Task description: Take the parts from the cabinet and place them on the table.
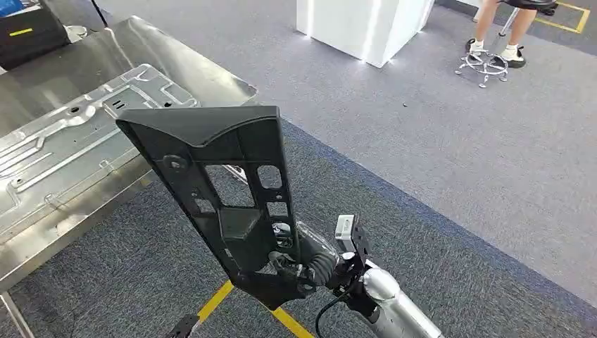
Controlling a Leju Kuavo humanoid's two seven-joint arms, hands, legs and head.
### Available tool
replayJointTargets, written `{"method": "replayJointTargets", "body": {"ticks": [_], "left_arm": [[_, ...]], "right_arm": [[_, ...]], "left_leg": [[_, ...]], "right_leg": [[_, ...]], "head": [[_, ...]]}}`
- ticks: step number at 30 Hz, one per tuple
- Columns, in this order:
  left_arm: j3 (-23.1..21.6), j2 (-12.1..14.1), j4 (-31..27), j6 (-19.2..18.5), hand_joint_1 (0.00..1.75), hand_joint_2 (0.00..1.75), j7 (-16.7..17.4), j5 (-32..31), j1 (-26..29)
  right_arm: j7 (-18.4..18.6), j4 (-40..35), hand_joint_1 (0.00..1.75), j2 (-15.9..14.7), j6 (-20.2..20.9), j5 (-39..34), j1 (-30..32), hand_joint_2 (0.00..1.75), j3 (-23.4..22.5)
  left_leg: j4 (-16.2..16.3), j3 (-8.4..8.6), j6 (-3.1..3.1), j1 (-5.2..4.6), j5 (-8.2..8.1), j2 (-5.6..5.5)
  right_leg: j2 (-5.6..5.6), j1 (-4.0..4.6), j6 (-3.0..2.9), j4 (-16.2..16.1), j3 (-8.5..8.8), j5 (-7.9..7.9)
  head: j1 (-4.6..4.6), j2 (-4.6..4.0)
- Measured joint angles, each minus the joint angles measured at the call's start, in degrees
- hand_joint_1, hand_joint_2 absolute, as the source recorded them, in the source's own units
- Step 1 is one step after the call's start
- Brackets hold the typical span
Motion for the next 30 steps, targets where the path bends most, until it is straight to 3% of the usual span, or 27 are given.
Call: {"method": "replayJointTargets", "body": {"ticks": [1, 2, 3, 6, 7, 8, 9, 10, 12, 13, 14, 16, 17, 18, 21, 22, 24, 25, 27, 28, 29, 30], "left_arm": [[-0.02, -0.07, 0.00, -0.02, 0.00, 1.75, 0.00, -0.09, -0.12], [-0.02, -0.09, 0.00, -0.02, 0.00, 1.75, 0.00, -0.26, -0.21], [-0.02, -0.09, 0.00, -0.02, 0.00, 1.75, 0.00, -0.42, -0.44], [-0.02, -0.07, 0.02, 0.00, 0.00, 1.75, 0.00, -0.59, -0.25], [-0.02, 0.11, 0.04, -0.02, 0.00, 1.75, 0.00, -0.59, -0.22], [-0.07, 0.04, 0.07, -0.02, 0.00, 1.75, 0.00, -0.61, -0.23], [-0.07, -0.02, 0.07, -0.02, 0.00, 1.75, 0.00, -0.77, -0.37], [-0.09, -0.04, 0.07, -0.02, 0.00, 1.75, 0.00, -0.94, -0.53], [-0.09, -0.04, 0.07, -0.02, 0.00, 1.75, 0.00, -0.94, -0.55], [-0.09, -0.04, 0.07, -0.02, 0.00, 1.75, 0.00, -0.94, -0.43], [-0.09, -0.02, 0.07, -0.02, 0.00, 1.75, 0.00, -0.94, -0.35], [-0.09, 0.02, 0.07, -0.02, 0.00, 1.75, 0.00, -0.94, -0.38], [-0.09, 0.02, 0.07, 0.00, 0.00, 1.75, 0.00, -0.96, -0.44], [-0.09, 0.02, 0.07, 0.00, 0.00, 1.75, 0.00, -0.96, -0.61], [-0.11, 0.02, 0.09, 0.00, 0.00, 1.75, -0.02, -0.98, -0.46], [-0.11, 0.04, 0.09, 0.00, 0.00, 1.75, 0.00, -0.98, -0.46], [-0.11, -0.02, 0.09, 0.00, 0.00, 1.75, 0.00, -1.00, -0.61], [-0.09, 0.02, 0.09, 0.00, 0.00, 1.75, 0.00, -0.98, -0.78], [-0.11, -0.02, 0.09, 0.00, 0.00, 1.75, 0.00, -1.00, -0.86], [-0.09, 0.00, 0.09, 0.00, 0.00, 1.75, 0.00, -0.98, -0.76], [-0.11, 0.00, 0.09, 0.00, 0.00, 1.75, 0.02, -0.98, -0.68], [-0.09, 0.00, 0.09, 0.00, 0.00, 1.75, 0.02, -0.98, -0.68]], "right_arm": [[0.00, -0.08, 1.75, 0.00, -0.02, 0.06, -0.07, 1.75, 0.00], [-0.04, -0.13, 1.75, -0.07, -0.11, 0.15, -0.11, 1.75, 0.00], [-0.15, -0.24, 1.75, -0.11, -0.17, 0.22, -0.11, 1.75, 0.00], [-0.22, -0.48, 1.75, -0.17, -0.35, 0.26, -0.11, 1.75, 0.00], [-0.28, -0.68, 1.75, -0.15, -0.37, 0.26, -0.15, 1.75, 0.00], [-0.28, -0.81, 1.75, -0.15, -0.50, 0.31, -0.20, 1.75, 0.00], [-0.37, -0.96, 1.75, -0.13, -0.57, 0.31, -0.23, 1.75, 0.00], [-0.39, -1.09, 1.75, -0.15, -0.68, 0.31, -0.22, 1.75, 0.00], [-0.37, -1.07, 1.75, -0.17, -0.90, 0.39, -0.04, 1.75, 0.00], [-0.37, -1.07, 1.75, -0.17, -0.94, 0.39, 0.01, 1.75, 0.00], [-0.37, -1.09, 1.75, -0.17, -0.94, 0.42, 0.01, 1.75, 0.00], [-0.39, -1.09, 1.75, -0.17, -1.05, 0.46, 0.00, 1.75, 0.00], [-0.39, -1.16, 1.75, -0.17, -1.07, 0.59, 0.01, 1.75, 0.00], [-0.44, -1.27, 1.75, -0.20, -1.09, 0.74, 0.02, 1.75, 0.00], [-0.48, -1.40, 1.75, -0.28, -1.11, 1.03, 0.05, 1.75, 0.00], [-0.48, -1.55, 1.75, -0.28, -1.14, 1.05, 0.00, 1.75, 0.00], [-0.48, -1.86, 1.75, -0.31, -1.11, 1.05, -0.11, 1.75, 0.00], [-0.52, -1.95, 1.75, -0.33, -1.09, 1.05, -0.13, 1.75, 0.00], [-0.50, -1.95, 1.75, -0.42, -1.16, 1.09, 0.22, 1.75, 0.00], [-0.50, -1.95, 1.75, -0.50, -1.16, 1.09, 0.36, 1.75, 0.00], [-0.50, -1.95, 1.75, -0.55, -1.14, 1.09, 0.41, 1.75, 0.00], [-0.48, -1.97, 1.75, -0.57, -1.14, 1.09, 0.39, 1.75, 0.00]], "left_leg": [[0.33, 0.18, -0.26, 0.13, -0.36, -0.57], [0.54, 0.10, -0.60, 0.26, -0.60, -0.99], [1.10, -0.28, -1.03, -0.06, -0.87, -1.63], [0.49, -0.46, -2.16, 0.32, -0.51, -2.85], [0.58, -0.70, -2.45, 0.34, -0.67, -3.24], [1.90, -0.98, -2.57, 0.17, -1.57, -0.90], [4.76, -2.30, -2.76, 0.15, -3.44, 0.80], [8.92, -4.27, -2.93, 0.25, -5.59, 1.83], [17.00, -8.25, -3.15, 0.34, -8.78, 2.59], [18.44, -9.05, -3.16, 0.34, -8.61, 2.70], [16.83, -8.29, -3.10, 0.34, -7.14, 2.75], [7.12, -3.08, -2.66, 0.24, -2.09, 3.57], [2.01, -0.25, -2.15, -0.03, -0.47, 5.97], [0.85, 0.37, -1.80, -0.85, -1.45, 7.16], [0.70, 0.11, -0.92, -0.84, -1.25, 5.24], [0.12, 0.45, -0.47, -0.55, -1.00, 4.65], [-0.48, 0.89, 0.27, 0.00, -0.57, 3.61], [-0.47, 0.85, 0.37, 0.02, -0.55, 3.16], [-0.42, 0.81, 0.48, -0.02, -0.62, 1.89], [-0.36, 0.81, 0.48, -0.02, -0.62, 1.13], [-0.21, 0.84, 0.45, 0.01, -0.64, 0.40], [-0.06, 0.83, 0.36, 0.06, -0.70, -0.32]], "right_leg": [[0.65, -0.14, -0.02, -5.36, 2.14, 3.15], [2.71, -0.42, -0.07, -8.74, 3.34, 3.77], [3.21, -0.28, -0.12, -9.96, 4.02, 3.11], [2.00, 0.12, -0.96, -9.70, 3.99, 3.18], [1.32, -0.35, -1.51, -10.27, 4.27, 3.48], [0.77, -0.30, -1.88, -10.53, 4.58, 3.52], [0.22, -0.21, -2.28, -10.54, 4.65, 3.47], [-0.40, -0.01, -2.44, -10.53, 4.68, 3.38], [-1.65, 0.28, -2.70, -10.51, 4.73, 3.16], [-2.25, 0.36, -2.72, -10.49, 4.78, 3.07], [-2.76, 0.40, -2.69, -10.49, 4.89, 2.97], [-3.91, 0.47, -2.51, -10.49, 5.43, 2.59], [-4.37, 0.61, -2.31, -10.49, 5.81, 2.36], [-4.80, 1.07, -1.93, -10.45, 5.87, 2.11], [-6.18, 1.03, -1.34, -10.75, 6.34, 1.98], [-6.76, 1.31, -0.90, -10.79, 6.67, 1.75], [-2.19, 0.75, -0.31, -7.82, 5.35, -0.25], [-0.99, 0.67, -0.17, -3.63, 3.24, -2.55], [-0.62, 0.63, 0.06, 5.57, -1.53, -6.14], [-0.61, 0.62, 0.06, 7.84, -3.03, -6.14], [-0.59, 0.56, 0.06, 6.90, -2.91, -4.67], [-0.50, 0.47, 0.00, 3.54, -1.58, -2.18]], "head": [[0.00, 0.00], [0.04, 0.00], [0.00, 0.00], [-0.02, 0.00], [-0.02, 0.00], [-0.04, 0.00], [-0.18, 0.00], [-0.13, 0.00], [-0.15, 0.00], [-0.15, 0.00], [-0.17, 0.00], [-0.15, 0.00], [-0.15, 0.00], [-0.15, 0.00], [-0.11, 0.00], [-0.11, 0.00], [-0.07, 0.00], [-0.07, 0.00], [-0.05, 0.00], [-0.07, 0.00], [-0.07, 0.00], [-0.07, 0.00]]}}
